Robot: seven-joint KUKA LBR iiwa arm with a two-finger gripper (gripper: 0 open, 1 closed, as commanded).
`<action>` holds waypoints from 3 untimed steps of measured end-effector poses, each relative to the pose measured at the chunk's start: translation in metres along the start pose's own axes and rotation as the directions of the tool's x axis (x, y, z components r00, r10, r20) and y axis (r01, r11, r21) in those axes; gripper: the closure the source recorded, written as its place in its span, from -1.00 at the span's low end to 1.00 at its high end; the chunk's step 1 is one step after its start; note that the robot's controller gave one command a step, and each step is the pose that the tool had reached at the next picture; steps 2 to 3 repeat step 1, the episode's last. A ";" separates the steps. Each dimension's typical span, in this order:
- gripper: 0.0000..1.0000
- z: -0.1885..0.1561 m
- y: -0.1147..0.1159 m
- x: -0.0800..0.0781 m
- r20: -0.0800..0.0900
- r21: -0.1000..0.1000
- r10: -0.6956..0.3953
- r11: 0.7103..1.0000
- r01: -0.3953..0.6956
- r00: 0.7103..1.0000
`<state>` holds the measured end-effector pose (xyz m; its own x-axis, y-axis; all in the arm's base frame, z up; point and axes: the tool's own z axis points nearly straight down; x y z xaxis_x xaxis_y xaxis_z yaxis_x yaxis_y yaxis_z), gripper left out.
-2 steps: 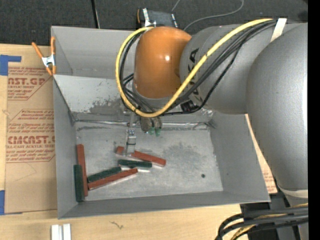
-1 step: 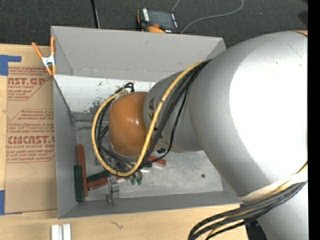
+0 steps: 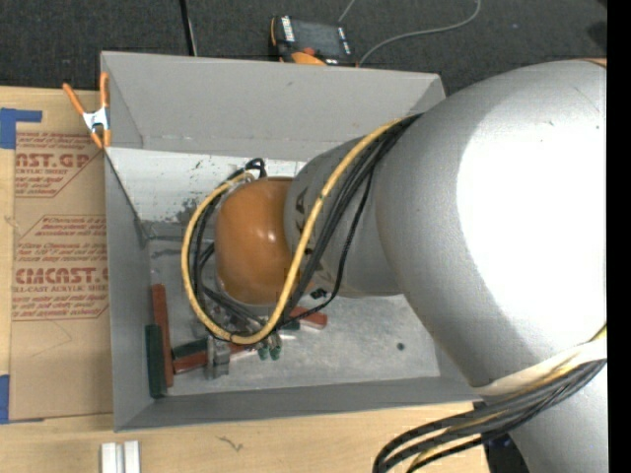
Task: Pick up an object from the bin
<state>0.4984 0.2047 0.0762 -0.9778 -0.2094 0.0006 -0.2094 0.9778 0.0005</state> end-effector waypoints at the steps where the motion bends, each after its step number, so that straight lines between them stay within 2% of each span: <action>1: 1.00 -0.140 0.027 -0.020 0.010 -0.003 0.019 1.000 -0.019 1.000; 3: 1.00 -0.140 0.027 -0.020 0.010 -0.003 0.019 1.000 -0.019 1.000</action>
Offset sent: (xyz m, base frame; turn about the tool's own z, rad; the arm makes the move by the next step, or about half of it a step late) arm 0.0125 0.0280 0.1357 0.0215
